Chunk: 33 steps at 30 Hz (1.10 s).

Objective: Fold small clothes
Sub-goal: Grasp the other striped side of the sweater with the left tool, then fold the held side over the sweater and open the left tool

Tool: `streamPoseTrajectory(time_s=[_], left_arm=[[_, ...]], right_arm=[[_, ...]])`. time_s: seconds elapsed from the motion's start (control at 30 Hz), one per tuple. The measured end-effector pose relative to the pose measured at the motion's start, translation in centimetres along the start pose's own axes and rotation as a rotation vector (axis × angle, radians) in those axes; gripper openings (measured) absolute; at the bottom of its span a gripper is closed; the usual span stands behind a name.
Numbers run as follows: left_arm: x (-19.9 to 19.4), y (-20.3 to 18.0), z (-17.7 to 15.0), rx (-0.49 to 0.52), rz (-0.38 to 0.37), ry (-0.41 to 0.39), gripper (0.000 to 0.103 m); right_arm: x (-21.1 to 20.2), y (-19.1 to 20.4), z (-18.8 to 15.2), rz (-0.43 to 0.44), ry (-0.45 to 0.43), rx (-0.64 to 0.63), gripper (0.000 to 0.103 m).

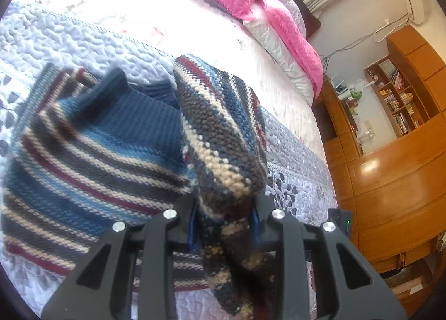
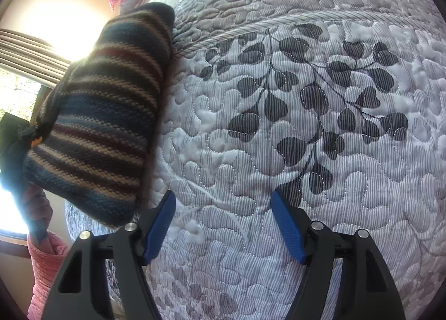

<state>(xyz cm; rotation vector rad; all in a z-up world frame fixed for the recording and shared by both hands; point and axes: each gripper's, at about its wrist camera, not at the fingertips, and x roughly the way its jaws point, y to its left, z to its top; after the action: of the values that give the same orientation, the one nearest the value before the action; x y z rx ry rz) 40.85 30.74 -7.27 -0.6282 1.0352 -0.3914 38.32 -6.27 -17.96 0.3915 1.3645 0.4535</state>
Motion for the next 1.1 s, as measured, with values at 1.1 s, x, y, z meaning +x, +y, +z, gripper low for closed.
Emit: streamPoseTrajectory(time_s=[1.1], left_arm=[[-9.9, 15.7, -2.1, -0.103, 0.136, 0.0, 0.055]], right_arm=[[8.8, 18.7, 0.3, 0.162, 0.125, -0.169, 0.078]])
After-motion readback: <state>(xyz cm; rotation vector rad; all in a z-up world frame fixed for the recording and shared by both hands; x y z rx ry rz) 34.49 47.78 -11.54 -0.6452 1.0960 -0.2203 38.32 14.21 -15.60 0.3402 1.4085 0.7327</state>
